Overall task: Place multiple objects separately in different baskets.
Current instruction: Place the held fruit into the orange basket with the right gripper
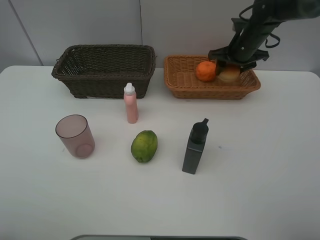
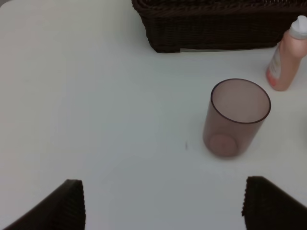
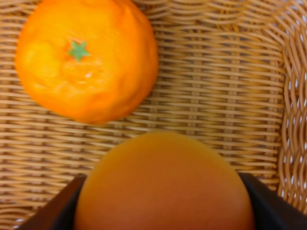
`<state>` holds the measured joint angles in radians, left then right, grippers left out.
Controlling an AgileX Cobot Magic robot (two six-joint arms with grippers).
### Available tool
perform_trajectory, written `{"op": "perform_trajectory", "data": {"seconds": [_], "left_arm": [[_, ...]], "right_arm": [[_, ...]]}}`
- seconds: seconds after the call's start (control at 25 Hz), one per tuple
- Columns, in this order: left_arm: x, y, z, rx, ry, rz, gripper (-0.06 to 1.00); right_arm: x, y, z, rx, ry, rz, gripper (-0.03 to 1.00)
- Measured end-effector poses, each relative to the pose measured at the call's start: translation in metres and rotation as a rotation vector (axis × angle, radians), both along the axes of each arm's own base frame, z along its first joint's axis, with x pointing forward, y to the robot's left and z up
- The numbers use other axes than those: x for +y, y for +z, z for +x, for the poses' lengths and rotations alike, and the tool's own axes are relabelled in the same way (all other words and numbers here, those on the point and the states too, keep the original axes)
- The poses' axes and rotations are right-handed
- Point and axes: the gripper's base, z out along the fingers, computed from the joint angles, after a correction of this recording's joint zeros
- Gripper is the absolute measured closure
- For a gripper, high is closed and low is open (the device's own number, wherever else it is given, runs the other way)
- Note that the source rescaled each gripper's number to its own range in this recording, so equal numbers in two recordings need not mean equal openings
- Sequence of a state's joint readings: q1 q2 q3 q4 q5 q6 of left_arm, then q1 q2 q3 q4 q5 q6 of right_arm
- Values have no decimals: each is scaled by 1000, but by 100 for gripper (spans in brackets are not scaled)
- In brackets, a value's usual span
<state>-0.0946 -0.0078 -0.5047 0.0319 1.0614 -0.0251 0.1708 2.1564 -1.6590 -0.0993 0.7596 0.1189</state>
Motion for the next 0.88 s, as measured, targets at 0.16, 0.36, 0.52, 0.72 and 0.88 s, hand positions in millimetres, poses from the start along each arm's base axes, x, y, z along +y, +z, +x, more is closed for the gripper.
{"op": "perform_trajectory", "data": {"seconds": [0.16, 0.36, 0.52, 0.72, 0.88], "left_arm": [[0, 0, 0, 0, 0, 0, 10], [0, 0, 0, 0, 0, 0, 10], [0, 0, 0, 0, 0, 0, 10], [0, 0, 0, 0, 0, 0, 10], [0, 0, 0, 0, 0, 0, 10]], "right_arm": [[0, -5, 2, -5, 2, -3, 54], [-1, -5, 3, -14, 7, -8, 50], [-1, -5, 3, -16, 7, -8, 24], [-1, 2, 3, -35, 7, -4, 15], [0, 16, 1, -63, 4, 4, 14]]}}
